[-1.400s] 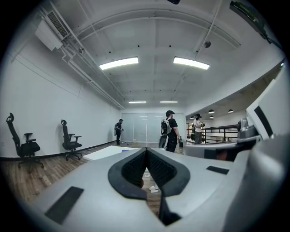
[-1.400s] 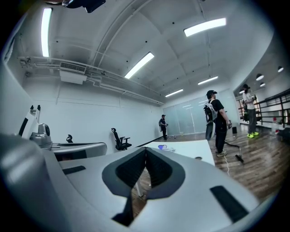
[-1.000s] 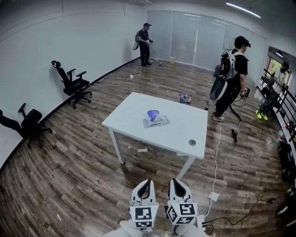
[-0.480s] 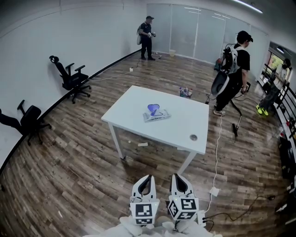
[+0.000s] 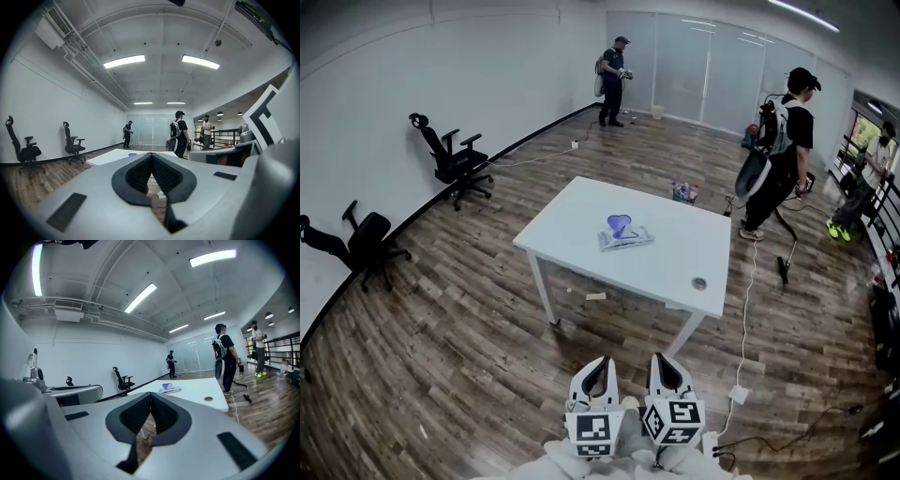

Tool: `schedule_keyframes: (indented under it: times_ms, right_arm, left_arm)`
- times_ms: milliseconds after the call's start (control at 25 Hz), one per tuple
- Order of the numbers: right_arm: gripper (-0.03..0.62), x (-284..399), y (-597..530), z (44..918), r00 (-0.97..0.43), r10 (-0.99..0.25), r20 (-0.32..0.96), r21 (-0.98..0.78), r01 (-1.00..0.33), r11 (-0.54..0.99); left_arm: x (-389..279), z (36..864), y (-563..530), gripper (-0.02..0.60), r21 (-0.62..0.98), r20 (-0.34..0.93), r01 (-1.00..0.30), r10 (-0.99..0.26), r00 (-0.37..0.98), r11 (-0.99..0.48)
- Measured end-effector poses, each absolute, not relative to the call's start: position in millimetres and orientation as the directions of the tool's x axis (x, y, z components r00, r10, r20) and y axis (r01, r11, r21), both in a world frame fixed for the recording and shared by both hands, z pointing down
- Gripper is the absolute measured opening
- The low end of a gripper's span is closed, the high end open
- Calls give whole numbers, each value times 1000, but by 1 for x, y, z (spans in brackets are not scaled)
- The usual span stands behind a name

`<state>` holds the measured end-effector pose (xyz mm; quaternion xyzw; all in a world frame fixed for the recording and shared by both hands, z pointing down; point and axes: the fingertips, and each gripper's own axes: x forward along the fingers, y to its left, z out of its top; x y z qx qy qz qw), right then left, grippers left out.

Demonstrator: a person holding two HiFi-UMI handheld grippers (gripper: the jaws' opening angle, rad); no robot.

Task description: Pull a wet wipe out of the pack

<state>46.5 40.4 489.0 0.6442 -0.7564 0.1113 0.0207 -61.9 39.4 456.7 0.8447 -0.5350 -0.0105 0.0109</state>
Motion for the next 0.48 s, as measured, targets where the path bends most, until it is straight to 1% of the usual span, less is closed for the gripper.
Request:
schedule_keyframes:
  times_ms: [480]
  right_arm:
    - [9, 55, 18, 488, -174, -972, 160, -155, -976, 150]
  left_arm:
    - [-54, 458, 21, 0, 26, -4, -907, -908, 420, -420]
